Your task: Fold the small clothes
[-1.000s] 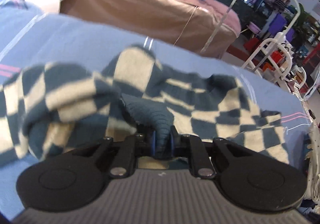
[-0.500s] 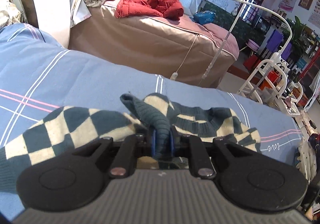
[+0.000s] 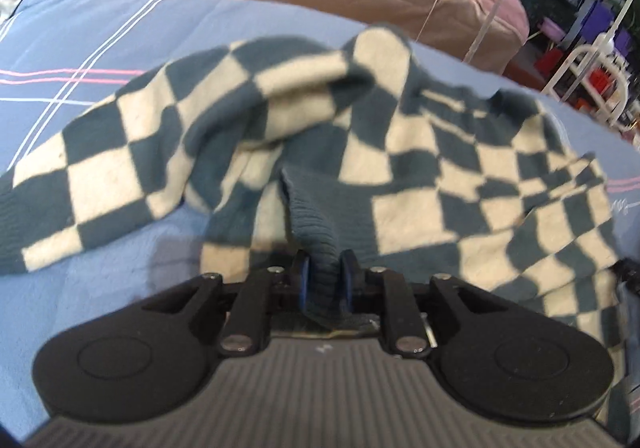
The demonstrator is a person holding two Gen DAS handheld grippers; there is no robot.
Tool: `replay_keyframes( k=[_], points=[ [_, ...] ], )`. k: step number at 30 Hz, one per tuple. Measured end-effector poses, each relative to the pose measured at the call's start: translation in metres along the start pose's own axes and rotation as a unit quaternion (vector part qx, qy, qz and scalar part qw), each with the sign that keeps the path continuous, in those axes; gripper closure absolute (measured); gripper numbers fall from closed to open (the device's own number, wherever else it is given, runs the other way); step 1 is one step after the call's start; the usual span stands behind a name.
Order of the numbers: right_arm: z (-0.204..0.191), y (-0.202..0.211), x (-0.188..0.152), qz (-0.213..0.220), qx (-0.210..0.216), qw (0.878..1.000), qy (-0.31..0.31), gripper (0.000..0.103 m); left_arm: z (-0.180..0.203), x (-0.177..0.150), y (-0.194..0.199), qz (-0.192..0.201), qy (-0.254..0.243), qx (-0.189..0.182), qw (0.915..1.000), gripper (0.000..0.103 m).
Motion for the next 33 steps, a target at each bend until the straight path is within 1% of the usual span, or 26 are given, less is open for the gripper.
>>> replay_keyframes(
  k=[1,2,3,5,10,11,12,13,15,16,17,18,19,20,21,22,23,24,25,26,27,28,30,31,33],
  points=[
    [-0.001,0.006,-0.001,0.005,-0.011,1.0,0.004,0.025,-0.003,-0.004,-0.001,-0.002,0.004,0.002,1.0,0.078],
    [-0.002,0.011,-0.001,0.009,-0.017,1.0,0.004,0.011,-0.005,-0.007,-0.002,-0.001,0.006,0.004,1.0,0.074],
    [-0.002,0.016,-0.001,0.013,-0.021,1.0,0.003,0.007,-0.006,-0.008,-0.002,0.0,0.002,0.006,1.0,0.07],
    [0.0,0.024,-0.001,0.014,-0.023,1.0,-0.001,0.005,-0.008,-0.01,-0.002,0.002,-0.003,0.009,1.0,0.068],
    [0.004,0.043,0.003,0.031,-0.006,0.999,-0.027,0.004,-0.01,-0.005,0.0,0.002,0.009,-0.001,1.0,0.067],
    [0.003,0.045,0.004,0.035,0.002,0.999,-0.034,0.003,-0.01,-0.003,0.0,0.001,0.01,-0.001,1.0,0.063],
    [0.002,0.048,0.005,0.04,0.014,0.998,-0.042,0.002,-0.011,-0.002,0.001,0.0,0.009,0.0,1.0,0.056],
    [-0.001,0.051,0.006,0.045,0.029,0.997,-0.051,0.0,-0.011,0.001,0.003,0.002,0.01,0.0,0.9999,0.05],
    [-0.006,0.053,0.007,0.049,0.056,0.995,-0.066,0.0,-0.012,0.006,0.006,0.015,0.016,-0.005,0.9997,0.021],
    [-0.011,0.055,0.007,0.05,0.067,0.993,-0.078,0.0,-0.013,0.01,0.007,0.025,0.02,-0.005,0.9995,0.017],
    [-0.015,0.054,0.005,0.048,0.079,0.992,-0.089,0.0,-0.013,0.014,0.008,0.035,0.021,-0.006,0.9991,0.015],
    [-0.02,0.053,0.004,0.043,0.092,0.99,-0.098,0.0,-0.012,0.019,0.008,0.042,0.019,-0.012,0.9989,0.016],
    [-0.026,0.051,0.001,0.037,0.104,0.988,-0.105,0.0,-0.009,0.025,0.007,0.045,0.015,-0.018,0.9987,0.018],
    [-0.032,0.049,-0.002,0.032,0.113,0.987,-0.111,0.0,-0.006,0.03,0.006,0.047,0.008,-0.021,0.9987,0.025],
    [-0.037,0.046,-0.005,0.027,0.121,0.985,-0.119,0.0,-0.001,0.034,0.004,0.047,-0.002,-0.025,0.9986,0.039],
    [-0.042,0.044,-0.01,0.023,0.134,0.982,-0.128,0.0,0.003,0.038,0.001,0.044,-0.014,-0.027,0.9986,0.047],
    [-0.047,0.041,-0.016,0.021,0.148,0.98,-0.135,0.0,0.008,0.04,-0.004,0.038,-0.026,-0.026,0.9986,0.064],
    [-0.052,0.037,-0.022,0.015,0.156,0.978,-0.14,0.0,0.012,0.042,-0.01,0.033,-0.035,-0.022,0.9986,0.073],
    [-0.055,0.033,-0.028,0.01,0.153,0.978,-0.139,0.0,0.014,0.043,-0.016,0.026,-0.041,-0.018,0.9987,0.077],
    [-0.059,0.032,-0.033,0.017,0.145,0.981,-0.128,0.0,0.015,0.043,-0.021,0.019,-0.045,-0.012,0.9987,0.088],
    [-0.063,0.034,-0.035,0.035,0.136,0.984,-0.107,0.0,0.016,0.044,-0.023,0.018,-0.048,-0.006,0.9987,0.097],
    [-0.07,0.035,-0.038,0.046,0.123,0.989,-0.073,0.0,0.017,0.045,-0.022,0.027,-0.053,-0.002,0.9982,0.098],
    [-0.084,0.037,-0.044,0.06,0.103,0.993,-0.016,0.0,0.018,0.05,-0.012,0.058,-0.066,0.005,0.9961,0.098],
    [-0.087,0.039,-0.047,0.07,0.09,0.993,-0.003,0.0,0.018,0.053,-0.006,0.071,-0.072,0.01,0.9948,0.098],
    [-0.086,0.039,-0.047,0.073,0.082,0.994,-0.009,0.0,0.014,0.058,-0.002,0.082,-0.08,0.026,0.9931,0.098]
  ],
)
Point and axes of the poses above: each gripper's, at about its wrist camera, not at the fingertips, and y roughly against the way its jaws point, z to its right, x to its top, the point moved 5 cm from there along -y, roughly the way its jaws point, and after that the axes turned 6 degrees about y, right-handed, at the moved point
